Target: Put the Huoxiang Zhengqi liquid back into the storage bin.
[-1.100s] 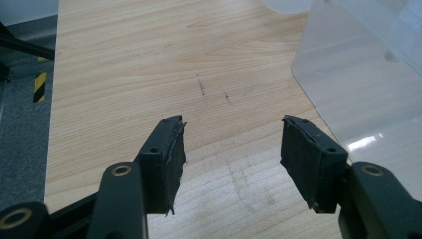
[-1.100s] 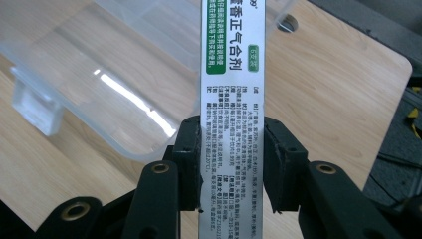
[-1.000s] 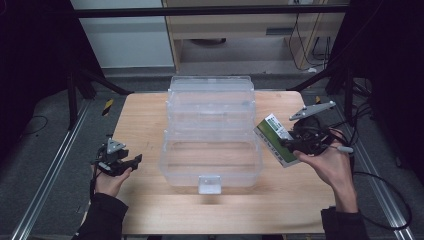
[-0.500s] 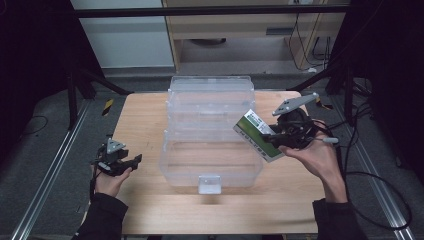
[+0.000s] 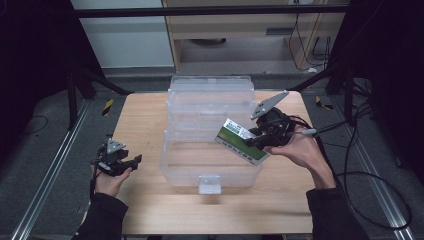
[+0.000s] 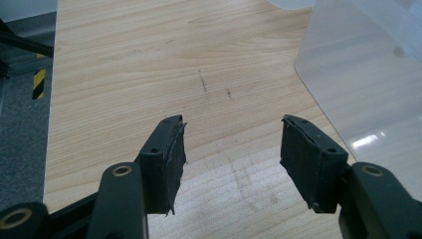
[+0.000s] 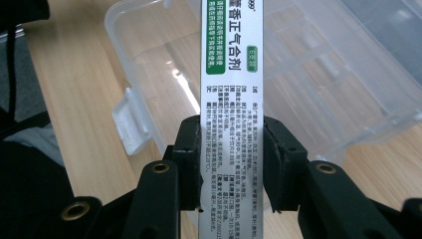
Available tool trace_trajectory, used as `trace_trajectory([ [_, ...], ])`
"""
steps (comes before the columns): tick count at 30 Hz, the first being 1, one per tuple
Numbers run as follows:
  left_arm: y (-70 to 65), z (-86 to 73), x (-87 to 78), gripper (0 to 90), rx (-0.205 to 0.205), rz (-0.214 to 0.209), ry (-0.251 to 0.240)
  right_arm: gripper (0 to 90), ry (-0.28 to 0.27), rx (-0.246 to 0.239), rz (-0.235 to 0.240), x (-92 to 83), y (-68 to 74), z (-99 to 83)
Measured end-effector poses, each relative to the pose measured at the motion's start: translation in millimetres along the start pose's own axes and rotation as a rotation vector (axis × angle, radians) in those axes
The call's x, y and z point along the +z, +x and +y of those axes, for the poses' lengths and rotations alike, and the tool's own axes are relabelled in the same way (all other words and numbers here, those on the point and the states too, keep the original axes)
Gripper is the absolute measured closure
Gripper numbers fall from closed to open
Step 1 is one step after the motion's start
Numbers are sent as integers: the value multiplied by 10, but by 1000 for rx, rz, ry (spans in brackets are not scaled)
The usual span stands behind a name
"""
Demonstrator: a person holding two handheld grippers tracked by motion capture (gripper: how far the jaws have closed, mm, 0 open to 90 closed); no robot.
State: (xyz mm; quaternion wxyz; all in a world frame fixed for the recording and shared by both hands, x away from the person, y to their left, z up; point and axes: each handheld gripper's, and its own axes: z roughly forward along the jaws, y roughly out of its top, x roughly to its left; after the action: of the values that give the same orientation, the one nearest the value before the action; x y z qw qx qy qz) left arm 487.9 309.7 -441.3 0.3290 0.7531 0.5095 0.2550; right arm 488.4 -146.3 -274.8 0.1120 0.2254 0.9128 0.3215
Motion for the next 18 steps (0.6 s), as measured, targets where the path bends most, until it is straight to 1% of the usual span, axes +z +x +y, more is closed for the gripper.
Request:
trace_trajectory([
  [3,5,-3,2,421,-1,0,1,640,8,-27,25,62,-13,28],
  [6,9,-4,4,421,-1,2,2,640,19,-71,59,142,-37,43],
  [9,11,-5,5,421,-1,2,2,640,25,-97,89,213,-69,51],
  [12,15,-6,5,421,-3,2,3,640,49,-123,106,282,-91,52],
  [16,14,-11,14,421,-2,1,6,640,75,-173,136,376,-98,51],
  [18,12,-13,18,421,-2,1,7,639,90,-182,147,410,-102,57],
])
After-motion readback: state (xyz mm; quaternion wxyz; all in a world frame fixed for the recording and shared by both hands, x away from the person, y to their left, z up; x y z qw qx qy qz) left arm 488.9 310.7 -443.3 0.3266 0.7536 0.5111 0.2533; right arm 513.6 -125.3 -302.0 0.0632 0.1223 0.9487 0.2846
